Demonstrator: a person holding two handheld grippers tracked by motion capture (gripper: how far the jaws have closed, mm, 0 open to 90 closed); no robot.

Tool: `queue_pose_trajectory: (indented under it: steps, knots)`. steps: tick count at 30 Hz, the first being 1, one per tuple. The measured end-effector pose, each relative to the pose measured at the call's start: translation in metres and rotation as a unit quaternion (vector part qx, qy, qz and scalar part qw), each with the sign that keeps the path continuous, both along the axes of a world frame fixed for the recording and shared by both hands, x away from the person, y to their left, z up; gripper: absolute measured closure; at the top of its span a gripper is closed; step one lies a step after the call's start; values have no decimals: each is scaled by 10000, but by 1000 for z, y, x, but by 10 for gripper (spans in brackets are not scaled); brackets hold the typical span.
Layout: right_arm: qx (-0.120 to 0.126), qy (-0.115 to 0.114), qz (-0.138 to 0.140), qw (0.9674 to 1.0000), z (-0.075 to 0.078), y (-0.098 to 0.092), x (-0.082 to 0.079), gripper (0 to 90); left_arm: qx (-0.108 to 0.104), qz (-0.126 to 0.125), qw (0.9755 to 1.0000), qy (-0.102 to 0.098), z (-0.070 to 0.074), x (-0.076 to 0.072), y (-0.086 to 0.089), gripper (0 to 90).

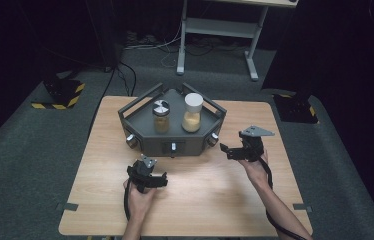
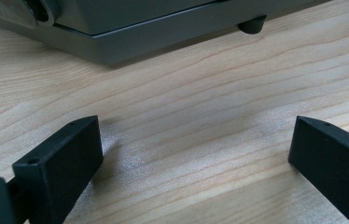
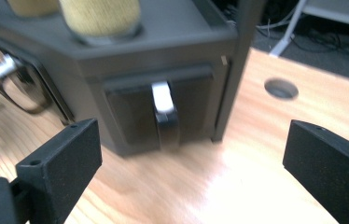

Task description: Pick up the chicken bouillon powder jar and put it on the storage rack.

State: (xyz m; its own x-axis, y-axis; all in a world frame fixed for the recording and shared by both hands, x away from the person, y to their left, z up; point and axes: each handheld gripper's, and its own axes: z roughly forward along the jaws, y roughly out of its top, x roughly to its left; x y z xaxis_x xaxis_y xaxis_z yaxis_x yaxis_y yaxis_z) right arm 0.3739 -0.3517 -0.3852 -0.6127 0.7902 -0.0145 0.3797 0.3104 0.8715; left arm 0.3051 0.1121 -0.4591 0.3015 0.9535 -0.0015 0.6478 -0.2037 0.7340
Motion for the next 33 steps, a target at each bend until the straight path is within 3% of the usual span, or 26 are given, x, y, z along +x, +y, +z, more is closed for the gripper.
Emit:
queue_pose_trajectory:
  steps: [15,27,33]
  knots:
    - [-144,521,-379,9978,-48,-9,-12,41,-1,1,10000,-1,0,0,0,28]
    - [-168,770,-628,9949,-65,-8,-16,43,0,-5,10000,-3,0,0,0,28]
    - [-408,861,-695,9930,-69,0,-16,55,0,-7,10000,-3,0,0,0,28]
